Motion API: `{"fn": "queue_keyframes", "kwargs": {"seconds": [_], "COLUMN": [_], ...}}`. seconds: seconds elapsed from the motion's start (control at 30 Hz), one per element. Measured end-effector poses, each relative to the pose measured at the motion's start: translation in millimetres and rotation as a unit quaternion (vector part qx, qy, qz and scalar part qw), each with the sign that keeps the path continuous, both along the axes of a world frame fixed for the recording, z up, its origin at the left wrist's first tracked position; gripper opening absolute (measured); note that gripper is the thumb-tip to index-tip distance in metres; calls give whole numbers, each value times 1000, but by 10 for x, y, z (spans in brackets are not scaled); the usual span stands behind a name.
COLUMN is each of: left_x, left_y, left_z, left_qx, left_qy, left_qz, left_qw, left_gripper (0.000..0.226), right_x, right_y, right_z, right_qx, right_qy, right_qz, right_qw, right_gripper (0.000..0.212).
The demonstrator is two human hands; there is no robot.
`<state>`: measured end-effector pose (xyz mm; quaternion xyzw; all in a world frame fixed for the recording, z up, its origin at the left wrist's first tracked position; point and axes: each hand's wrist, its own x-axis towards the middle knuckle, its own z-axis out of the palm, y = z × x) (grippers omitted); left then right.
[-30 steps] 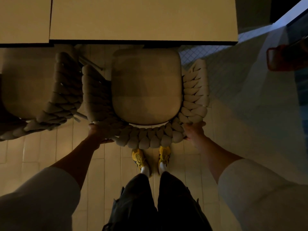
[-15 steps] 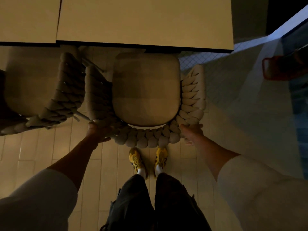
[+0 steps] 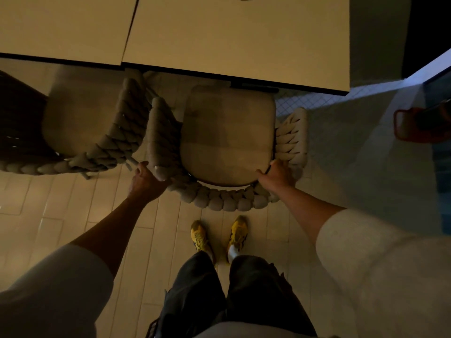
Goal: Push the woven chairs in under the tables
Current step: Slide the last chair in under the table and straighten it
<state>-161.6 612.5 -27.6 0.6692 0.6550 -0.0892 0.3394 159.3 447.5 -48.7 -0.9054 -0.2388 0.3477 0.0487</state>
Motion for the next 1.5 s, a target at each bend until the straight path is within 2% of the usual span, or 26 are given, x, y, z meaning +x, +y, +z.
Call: {"fn": "queue_keyframes", "kwargs": {"seconds": [0.1,0.2,0.33,0.53,0.63,0.7,0.77,0.83,0.9,1.23,1.5], "left_x": [-114,-276,-690,-1974,-2720,-3254,-3754,-4133,-4430,-4755,-4751], "left_y": [-21,-46,-98,-26,78,169,312,464,625,1543,2517], "left_z": [137,260,409,465,541,619,716,827,935,945,863], "left_qx": [-28,-57,-77,-90,-107,-112,-101,-82,-60,-50,-72], "left_qy": [-18,-50,-75,-95,-114,-122,-134,-140,-134,-135,-77], "left_qz": [15,23,39,97,125,146,167,185,192,160,138], "left_qw": [999,997,993,987,980,975,972,969,970,977,985], "left_gripper": [109,107,101,98,96,94,96,97,93,93,89], "right_x": [-248,-531,-934,-1867,-2413,-2812,-3221,-3560,-3843,-4349,-4298], "right_y": [172,272,362,649,807,916,1051,1194,1326,2079,2737], "right_z": [124,253,349,468,514,506,524,569,615,443,192], "right_qx": [53,51,37,38,37,43,63,69,74,65,66], "right_qy": [92,153,173,181,195,210,224,241,248,298,314], "right_qz": [-28,-25,-4,-4,-24,-26,-38,-68,-74,-132,-208], "right_qw": [994,987,984,983,980,976,972,966,963,943,924], "right_gripper": [98,114,112,115,124,119,111,120,121,118,113]}}
